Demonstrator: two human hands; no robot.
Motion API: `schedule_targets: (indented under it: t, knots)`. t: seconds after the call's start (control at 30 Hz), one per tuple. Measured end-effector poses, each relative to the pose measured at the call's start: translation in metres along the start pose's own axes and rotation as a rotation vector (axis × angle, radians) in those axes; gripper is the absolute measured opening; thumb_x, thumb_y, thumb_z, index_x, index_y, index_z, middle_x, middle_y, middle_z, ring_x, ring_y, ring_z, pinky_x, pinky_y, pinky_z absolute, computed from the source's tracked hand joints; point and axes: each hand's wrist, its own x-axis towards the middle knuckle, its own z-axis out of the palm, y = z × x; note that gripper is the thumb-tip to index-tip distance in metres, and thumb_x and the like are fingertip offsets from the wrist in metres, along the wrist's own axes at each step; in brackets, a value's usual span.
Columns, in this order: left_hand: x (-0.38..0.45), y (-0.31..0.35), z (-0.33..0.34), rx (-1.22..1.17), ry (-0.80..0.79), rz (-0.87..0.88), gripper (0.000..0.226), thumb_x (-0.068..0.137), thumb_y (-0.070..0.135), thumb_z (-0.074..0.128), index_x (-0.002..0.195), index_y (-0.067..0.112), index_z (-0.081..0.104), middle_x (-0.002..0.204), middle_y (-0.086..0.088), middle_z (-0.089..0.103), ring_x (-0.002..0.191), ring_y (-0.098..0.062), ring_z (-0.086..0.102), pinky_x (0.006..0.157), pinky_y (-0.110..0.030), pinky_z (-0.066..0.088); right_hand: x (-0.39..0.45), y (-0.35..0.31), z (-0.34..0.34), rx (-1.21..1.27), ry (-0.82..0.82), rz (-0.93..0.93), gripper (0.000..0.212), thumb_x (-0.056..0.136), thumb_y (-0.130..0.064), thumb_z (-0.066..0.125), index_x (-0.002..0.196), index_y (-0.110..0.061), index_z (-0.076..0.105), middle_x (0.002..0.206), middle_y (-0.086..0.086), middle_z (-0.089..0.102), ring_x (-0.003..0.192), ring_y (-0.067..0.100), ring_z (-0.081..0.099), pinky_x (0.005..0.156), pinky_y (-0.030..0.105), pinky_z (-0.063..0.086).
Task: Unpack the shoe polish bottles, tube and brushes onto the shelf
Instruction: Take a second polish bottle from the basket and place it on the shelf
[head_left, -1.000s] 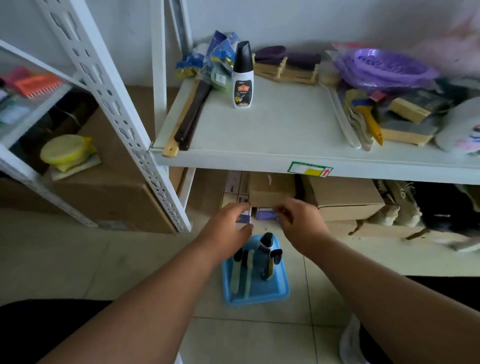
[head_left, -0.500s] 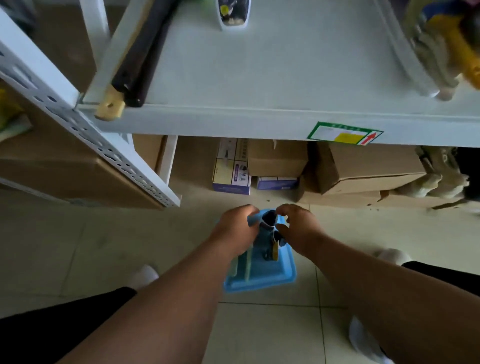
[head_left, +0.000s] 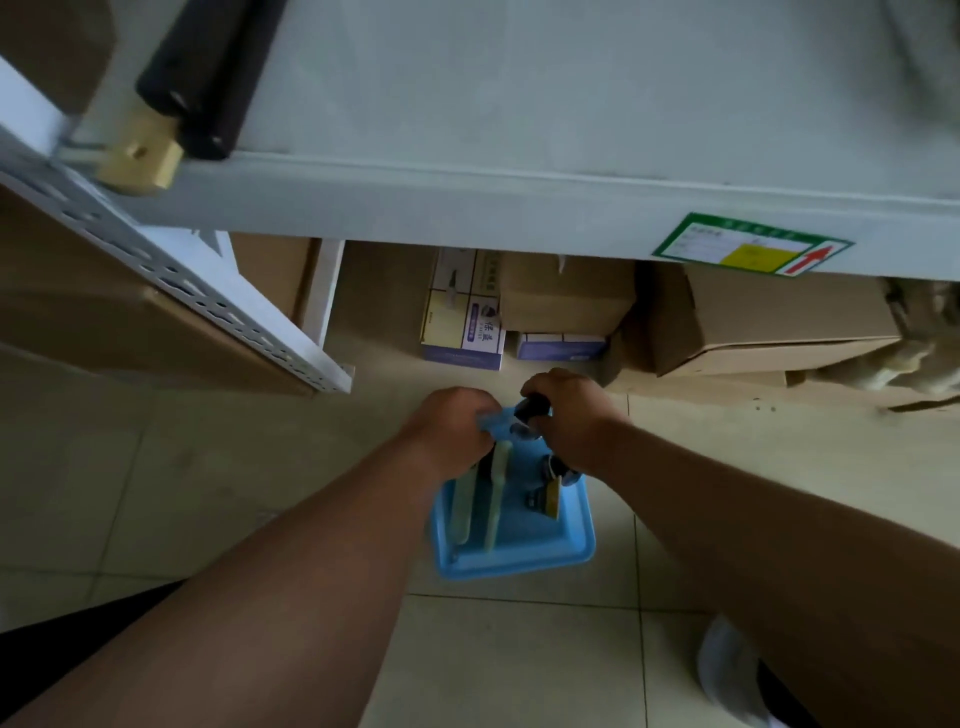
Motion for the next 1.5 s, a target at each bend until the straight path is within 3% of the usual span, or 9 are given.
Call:
schedule_targets:
  t: [0.27, 0.43, 0.63, 0.77, 0.93, 1.07, 1.2, 1.4, 1.5]
  knots:
    - [-0.057, 0.026, -0.051, 0.08, 0.05, 0.045, 0.041, 0.088, 0.013, 0.079, 0.128, 0.023, 0.075, 0.132, 0.002, 0.072, 0.12, -0.018, 0.068, 0.107, -0.035, 0.053, -0.07, -0.072, -0.074, -0.066, 0.073, -0.23, 0.031, 0.091, -0.013, 0.068, 0.121, -0.018, 0.07, 0.114, 0.002, 0.068, 0.104, 0.02, 0.064, 0.09, 0.033, 0.051]
    - [-0.113, 0.053, -0.11, 0.099, 0.0, 0.11, 0.052, 0.079, 0.029, 0.093, 0.128, 0.029, 0.075, 0.113, 0.007, 0.072, 0.103, -0.017, 0.071, 0.092, -0.032, 0.058, -0.128, -0.118, -0.125, -0.053, 0.092, -0.364, 0.031, 0.09, -0.015, 0.071, 0.121, -0.019, 0.071, 0.113, 0.001, 0.07, 0.103, 0.019, 0.064, 0.092, 0.035, 0.051]
    - [-0.177, 0.092, -0.159, -0.107, 0.101, 0.286, 0.023, 0.081, 0.033, 0.087, 0.104, 0.038, 0.085, 0.09, 0.017, 0.082, 0.086, 0.003, 0.075, 0.071, -0.014, 0.053, -0.175, -0.151, -0.189, 0.222, 0.274, -0.421, 0.041, 0.089, -0.022, 0.077, 0.126, -0.037, 0.067, 0.107, -0.017, 0.072, 0.089, 0.002, 0.067, 0.078, 0.005, 0.046]
    - [-0.194, 0.121, -0.174, -0.323, 0.157, 0.402, 0.024, 0.088, 0.025, 0.086, 0.108, 0.037, 0.084, 0.099, 0.018, 0.083, 0.094, 0.001, 0.077, 0.081, -0.019, 0.056, -0.188, -0.161, -0.227, 0.466, 0.414, -0.449, 0.043, 0.09, -0.028, 0.077, 0.129, -0.038, 0.063, 0.107, -0.018, 0.071, 0.094, -0.002, 0.068, 0.075, 0.012, 0.055]
    - [-0.181, 0.147, -0.192, -0.511, 0.326, 0.461, 0.019, 0.091, 0.022, 0.085, 0.107, 0.033, 0.084, 0.095, 0.004, 0.084, 0.084, -0.018, 0.078, 0.077, -0.039, 0.062, -0.173, -0.155, -0.239, 0.468, 0.447, -0.433, 0.029, 0.089, -0.028, 0.078, 0.114, -0.04, 0.069, 0.099, -0.026, 0.071, 0.087, -0.005, 0.069, 0.066, 0.007, 0.051]
    - [-0.156, 0.167, -0.214, -0.515, 0.42, 0.508, 0.025, 0.094, 0.024, 0.082, 0.113, 0.041, 0.082, 0.099, 0.011, 0.083, 0.09, -0.015, 0.078, 0.075, -0.031, 0.065, -0.142, -0.15, -0.245, 0.482, 0.559, -0.415, 0.028, 0.091, -0.024, 0.075, 0.113, -0.04, 0.067, 0.098, -0.024, 0.072, 0.088, -0.002, 0.069, 0.067, 0.009, 0.053]
    - [-0.115, 0.185, -0.231, -0.598, 0.547, 0.524, 0.024, 0.089, 0.024, 0.086, 0.11, 0.036, 0.084, 0.097, 0.01, 0.084, 0.092, -0.025, 0.078, 0.082, -0.045, 0.067, -0.101, -0.146, -0.254, 0.55, 0.69, -0.349, 0.03, 0.087, -0.027, 0.079, 0.111, -0.038, 0.064, 0.096, -0.018, 0.072, 0.084, 0.001, 0.069, 0.066, 0.013, 0.055]
    - [-0.058, 0.193, -0.228, -0.572, 0.579, 0.538, 0.017, 0.087, 0.031, 0.085, 0.099, 0.043, 0.086, 0.086, 0.017, 0.082, 0.076, 0.002, 0.072, 0.075, -0.027, 0.059, -0.049, -0.141, -0.259, 0.623, 0.701, -0.345, 0.019, 0.088, -0.029, 0.075, 0.107, -0.031, 0.07, 0.096, -0.026, 0.073, 0.084, -0.007, 0.07, 0.066, 0.003, 0.046]
    - [-0.041, 0.194, -0.221, -0.511, 0.579, 0.513, 0.012, 0.089, 0.028, 0.083, 0.094, 0.037, 0.087, 0.081, 0.017, 0.081, 0.073, 0.003, 0.072, 0.071, -0.017, 0.053, -0.033, -0.131, -0.254, 0.635, 0.584, -0.323, 0.022, 0.085, -0.039, 0.07, 0.104, -0.028, 0.07, 0.09, -0.016, 0.076, 0.083, -0.001, 0.071, 0.072, 0.015, 0.052]
